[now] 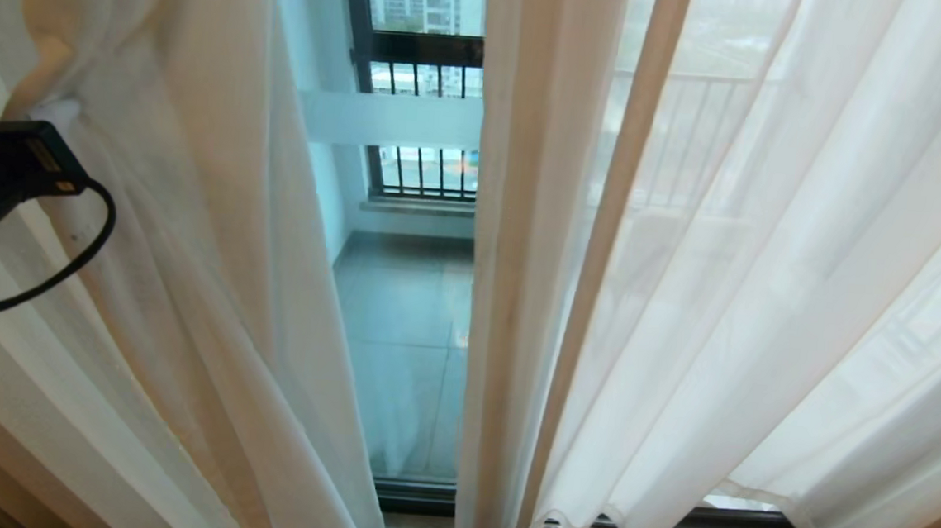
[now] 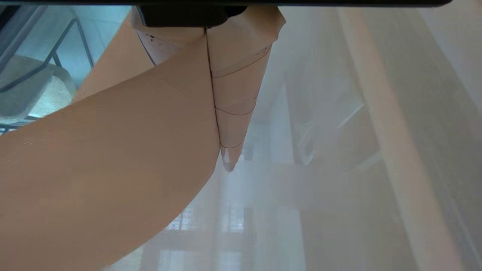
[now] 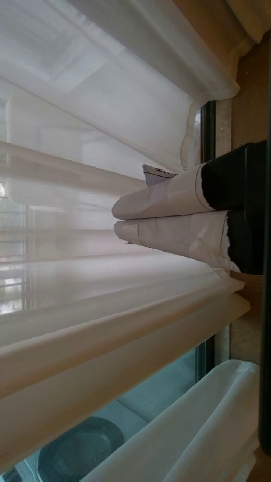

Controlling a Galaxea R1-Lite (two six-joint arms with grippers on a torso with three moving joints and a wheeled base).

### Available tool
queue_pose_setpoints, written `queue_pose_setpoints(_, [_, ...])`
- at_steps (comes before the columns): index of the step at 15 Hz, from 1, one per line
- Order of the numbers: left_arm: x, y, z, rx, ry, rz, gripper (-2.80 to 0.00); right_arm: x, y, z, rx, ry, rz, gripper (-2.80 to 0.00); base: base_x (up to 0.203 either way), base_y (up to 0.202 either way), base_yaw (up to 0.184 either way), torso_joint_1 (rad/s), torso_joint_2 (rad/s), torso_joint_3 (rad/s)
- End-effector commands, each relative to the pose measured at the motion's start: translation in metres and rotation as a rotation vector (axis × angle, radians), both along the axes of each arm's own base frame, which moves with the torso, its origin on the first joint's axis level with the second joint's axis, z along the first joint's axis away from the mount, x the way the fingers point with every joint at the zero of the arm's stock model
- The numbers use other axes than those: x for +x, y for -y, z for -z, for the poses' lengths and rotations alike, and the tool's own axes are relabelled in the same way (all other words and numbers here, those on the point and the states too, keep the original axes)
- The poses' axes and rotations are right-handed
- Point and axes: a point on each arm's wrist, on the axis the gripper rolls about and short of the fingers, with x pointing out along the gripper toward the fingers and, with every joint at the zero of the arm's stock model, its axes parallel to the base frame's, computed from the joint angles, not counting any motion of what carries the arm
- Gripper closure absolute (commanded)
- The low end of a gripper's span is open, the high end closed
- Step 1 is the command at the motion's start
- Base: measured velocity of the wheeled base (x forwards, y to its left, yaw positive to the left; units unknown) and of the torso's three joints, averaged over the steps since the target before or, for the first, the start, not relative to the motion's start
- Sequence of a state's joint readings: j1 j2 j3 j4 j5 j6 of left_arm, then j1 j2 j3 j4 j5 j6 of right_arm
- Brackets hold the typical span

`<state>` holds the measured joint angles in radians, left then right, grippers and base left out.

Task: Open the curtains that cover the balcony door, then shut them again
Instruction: Pull the inner curtains open on both sides

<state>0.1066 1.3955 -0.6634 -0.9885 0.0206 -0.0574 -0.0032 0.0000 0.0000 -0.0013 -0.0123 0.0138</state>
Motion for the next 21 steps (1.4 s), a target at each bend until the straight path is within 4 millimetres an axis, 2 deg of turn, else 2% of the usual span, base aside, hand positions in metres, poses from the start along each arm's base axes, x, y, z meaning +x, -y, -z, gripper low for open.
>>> queue_pose_setpoints(1, [-0.0004,-0.0001,-0.0015,0.000,0.009,-0.001,0.00,0.0000,0.0000,0.0000,0.000,0.000,0.000,0.00,0.000,0.190,0.001,0.001,0.00,0.002])
queue_pose_setpoints(21, [-0.0005,0.0016,-0.0025,0.000,0.013,0.006,0.00,0.0000,0.0000,0.0000,0.000,0.000,0.000,0.00,0.000,0.189,0.001,0.003,0.00,0.003])
